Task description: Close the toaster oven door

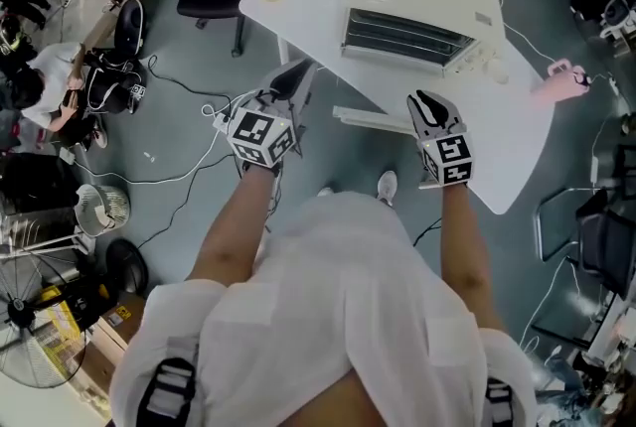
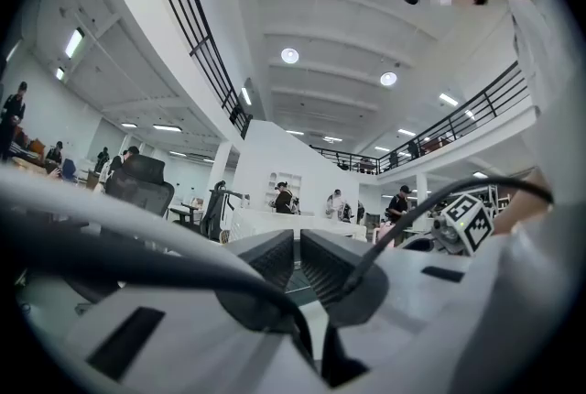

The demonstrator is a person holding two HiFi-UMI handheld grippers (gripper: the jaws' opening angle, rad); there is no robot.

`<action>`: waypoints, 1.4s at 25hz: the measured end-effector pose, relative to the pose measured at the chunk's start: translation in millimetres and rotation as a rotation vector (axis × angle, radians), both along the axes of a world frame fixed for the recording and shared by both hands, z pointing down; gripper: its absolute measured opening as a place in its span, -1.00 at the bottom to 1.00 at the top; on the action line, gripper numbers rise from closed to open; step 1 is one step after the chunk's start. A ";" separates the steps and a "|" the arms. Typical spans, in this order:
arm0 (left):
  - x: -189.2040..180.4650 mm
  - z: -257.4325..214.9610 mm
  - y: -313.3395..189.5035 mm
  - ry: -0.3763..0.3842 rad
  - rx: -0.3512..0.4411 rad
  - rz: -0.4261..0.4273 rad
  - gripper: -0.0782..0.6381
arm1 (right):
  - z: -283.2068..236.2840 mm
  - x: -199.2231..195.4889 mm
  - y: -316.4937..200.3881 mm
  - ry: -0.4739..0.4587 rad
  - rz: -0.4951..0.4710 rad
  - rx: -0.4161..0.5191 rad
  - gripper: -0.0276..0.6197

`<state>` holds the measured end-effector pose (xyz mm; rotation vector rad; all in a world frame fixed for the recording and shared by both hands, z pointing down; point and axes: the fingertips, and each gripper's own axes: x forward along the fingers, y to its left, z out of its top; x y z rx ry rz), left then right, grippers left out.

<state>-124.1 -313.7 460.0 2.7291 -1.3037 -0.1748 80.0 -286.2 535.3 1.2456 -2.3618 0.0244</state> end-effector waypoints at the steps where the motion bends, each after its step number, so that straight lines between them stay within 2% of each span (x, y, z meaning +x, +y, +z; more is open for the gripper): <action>1: 1.8 1.7 -0.2 -0.001 0.002 -0.003 -0.73 | 6.3 0.1 -0.6 0.030 -0.013 -0.009 -0.69; 6: 7.9 14.7 -0.3 -0.033 0.009 -0.011 -0.73 | 36.2 -4.0 0.0 0.167 -0.067 -0.055 -0.68; 11: 17.8 31.6 0.5 -0.048 -0.028 0.017 -0.73 | 67.8 -2.0 2.3 0.305 -0.115 -0.098 -0.67; 20: 20.2 36.2 -2.6 -0.062 -0.025 -0.009 -0.73 | 113.7 -7.7 18.3 0.610 -0.280 -0.122 -0.60; 26: 21.4 40.0 0.8 -0.073 -0.030 -0.010 -0.73 | 132.9 -12.0 28.2 0.711 -0.345 -0.134 -0.57; 35: 20.9 45.1 1.3 -0.098 -0.041 -0.015 -0.73 | 153.2 -9.4 34.3 0.814 -0.386 -0.152 -0.53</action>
